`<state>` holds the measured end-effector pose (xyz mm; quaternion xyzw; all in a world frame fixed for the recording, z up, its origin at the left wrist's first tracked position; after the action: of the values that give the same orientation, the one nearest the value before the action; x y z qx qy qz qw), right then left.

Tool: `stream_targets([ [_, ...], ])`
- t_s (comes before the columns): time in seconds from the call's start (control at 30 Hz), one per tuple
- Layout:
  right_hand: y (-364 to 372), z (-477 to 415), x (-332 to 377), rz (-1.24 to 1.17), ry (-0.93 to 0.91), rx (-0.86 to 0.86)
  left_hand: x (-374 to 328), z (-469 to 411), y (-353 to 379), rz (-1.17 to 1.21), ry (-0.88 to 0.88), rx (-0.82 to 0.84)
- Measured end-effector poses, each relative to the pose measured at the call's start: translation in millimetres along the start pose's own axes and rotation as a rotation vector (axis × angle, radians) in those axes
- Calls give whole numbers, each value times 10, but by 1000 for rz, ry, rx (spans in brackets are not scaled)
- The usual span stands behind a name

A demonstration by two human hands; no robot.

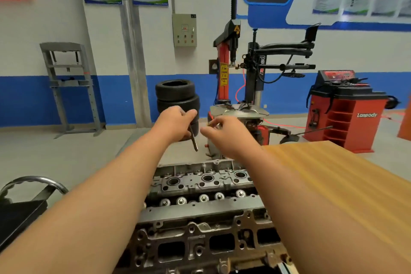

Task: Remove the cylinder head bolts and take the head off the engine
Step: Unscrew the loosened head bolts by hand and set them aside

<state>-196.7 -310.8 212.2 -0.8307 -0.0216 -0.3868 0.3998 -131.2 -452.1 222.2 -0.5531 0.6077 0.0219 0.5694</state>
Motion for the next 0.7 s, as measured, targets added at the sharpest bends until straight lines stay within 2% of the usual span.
stream_targets([
  [0.13,-8,246,-413,35,68,-37,-397,185,208,163,63,167],
  [0.2,-53,378,-446,3,45,-61,-352,345,390,299,6,210],
  [0.3,-96,609,-508,-47,38,-3,-269,556,700,613,-158,352],
  [0.37,-218,741,-666,-4,91,-11,-309,643,898,625,-157,433],
  [0.4,-333,815,-800,19,142,-44,-295,642,966,523,-135,445],
  [0.43,-457,903,-971,39,208,-75,-260,617,981,323,-88,433],
  [0.5,-685,1137,-1397,115,371,-92,-59,509,826,-298,47,337],
  [0.57,-899,1478,-1902,243,567,-89,355,433,654,-790,59,332],
  [0.63,-1065,1874,-2352,395,750,-73,905,434,525,-942,-58,425],
  [0.7,-1176,2236,-2683,499,882,-48,1275,472,458,-884,-178,463],
])
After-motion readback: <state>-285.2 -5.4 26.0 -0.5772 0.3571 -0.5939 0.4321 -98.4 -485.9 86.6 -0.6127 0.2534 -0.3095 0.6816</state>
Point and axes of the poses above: each hand's wrist, its own z-axis away from the middle knuckle, its own y-axis out of the palm, x = y × z, the point moved 10 cm from there along -z, towards the middle knuckle, and after that the axes turned 1 degree about x, right-handed, at the moved point
